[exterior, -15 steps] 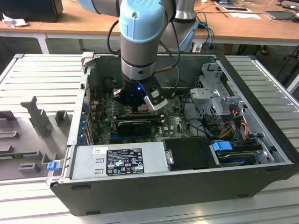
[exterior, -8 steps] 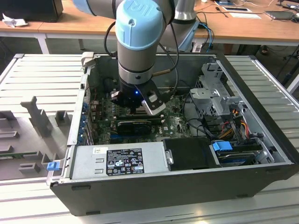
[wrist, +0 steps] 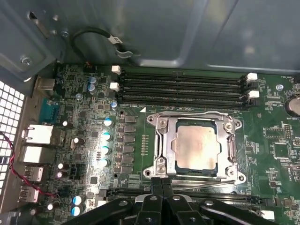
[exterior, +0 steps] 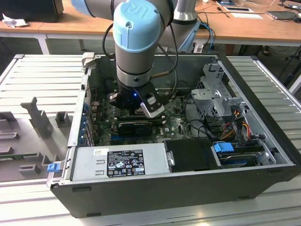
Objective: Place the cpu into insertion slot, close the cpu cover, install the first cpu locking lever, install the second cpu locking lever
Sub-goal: 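Install the second cpu locking lever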
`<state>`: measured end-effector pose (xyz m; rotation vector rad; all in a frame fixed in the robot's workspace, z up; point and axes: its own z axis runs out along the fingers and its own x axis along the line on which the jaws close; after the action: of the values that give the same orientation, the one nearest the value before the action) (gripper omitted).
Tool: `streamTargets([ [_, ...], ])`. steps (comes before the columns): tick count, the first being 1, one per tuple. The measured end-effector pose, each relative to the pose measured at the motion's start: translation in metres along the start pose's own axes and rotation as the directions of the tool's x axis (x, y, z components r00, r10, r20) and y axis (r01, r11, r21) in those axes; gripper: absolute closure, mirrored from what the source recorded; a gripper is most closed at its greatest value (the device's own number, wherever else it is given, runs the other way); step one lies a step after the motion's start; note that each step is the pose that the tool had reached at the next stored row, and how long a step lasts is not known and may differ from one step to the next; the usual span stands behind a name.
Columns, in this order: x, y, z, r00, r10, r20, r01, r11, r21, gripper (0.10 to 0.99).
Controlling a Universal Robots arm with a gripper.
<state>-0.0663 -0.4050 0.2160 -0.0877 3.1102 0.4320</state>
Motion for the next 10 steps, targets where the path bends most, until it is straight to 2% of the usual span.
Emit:
streamTargets([
  [10,0.0025,-0.002,0.0075,1.0,0.0,0.0008,0.0,1.0,0.0,0.98],
])
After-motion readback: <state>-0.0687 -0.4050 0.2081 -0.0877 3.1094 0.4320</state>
